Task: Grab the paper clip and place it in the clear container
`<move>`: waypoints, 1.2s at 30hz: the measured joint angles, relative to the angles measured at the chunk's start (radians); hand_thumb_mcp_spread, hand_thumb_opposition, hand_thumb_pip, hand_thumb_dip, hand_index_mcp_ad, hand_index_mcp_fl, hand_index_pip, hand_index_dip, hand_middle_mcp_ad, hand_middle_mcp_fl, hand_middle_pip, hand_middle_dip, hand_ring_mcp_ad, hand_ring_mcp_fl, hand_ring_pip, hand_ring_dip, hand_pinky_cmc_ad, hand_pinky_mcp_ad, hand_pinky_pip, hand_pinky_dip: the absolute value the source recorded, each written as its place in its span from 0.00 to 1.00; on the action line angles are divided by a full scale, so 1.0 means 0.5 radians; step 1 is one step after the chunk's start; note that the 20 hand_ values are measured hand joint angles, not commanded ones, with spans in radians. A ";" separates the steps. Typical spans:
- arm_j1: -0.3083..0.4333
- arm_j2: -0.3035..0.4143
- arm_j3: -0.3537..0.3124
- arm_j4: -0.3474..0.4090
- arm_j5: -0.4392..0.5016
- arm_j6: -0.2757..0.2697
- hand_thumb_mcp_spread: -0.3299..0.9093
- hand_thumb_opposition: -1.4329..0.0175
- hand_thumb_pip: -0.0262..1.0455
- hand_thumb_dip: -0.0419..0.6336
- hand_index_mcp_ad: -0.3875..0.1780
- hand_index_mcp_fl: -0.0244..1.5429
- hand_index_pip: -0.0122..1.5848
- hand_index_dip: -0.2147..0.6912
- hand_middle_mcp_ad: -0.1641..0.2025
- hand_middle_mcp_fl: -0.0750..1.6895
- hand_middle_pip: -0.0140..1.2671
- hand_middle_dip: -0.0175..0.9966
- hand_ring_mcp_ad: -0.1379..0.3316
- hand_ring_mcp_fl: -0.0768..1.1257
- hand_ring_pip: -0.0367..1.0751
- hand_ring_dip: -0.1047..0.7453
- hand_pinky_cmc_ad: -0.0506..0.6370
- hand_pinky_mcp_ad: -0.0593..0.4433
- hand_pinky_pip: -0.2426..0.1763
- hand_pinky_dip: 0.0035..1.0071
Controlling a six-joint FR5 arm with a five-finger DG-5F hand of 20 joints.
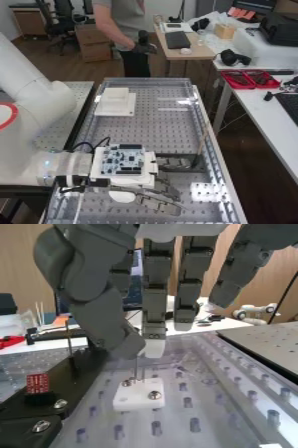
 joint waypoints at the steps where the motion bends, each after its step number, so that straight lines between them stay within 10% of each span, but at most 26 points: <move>1: -0.003 0.000 -0.004 0.009 -0.006 0.001 0.74 0.40 0.75 0.50 0.38 0.13 0.16 0.03 0.36 0.32 0.56 0.71 0.37 0.35 0.24 0.73 0.74 0.58 0.74 0.19; 36: -0.066 -0.074 -0.004 0.200 -0.163 0.136 0.73 0.40 0.75 0.50 0.37 0.13 0.20 0.03 0.36 0.33 0.59 0.70 0.37 0.35 0.27 0.72 0.74 0.58 0.74 0.19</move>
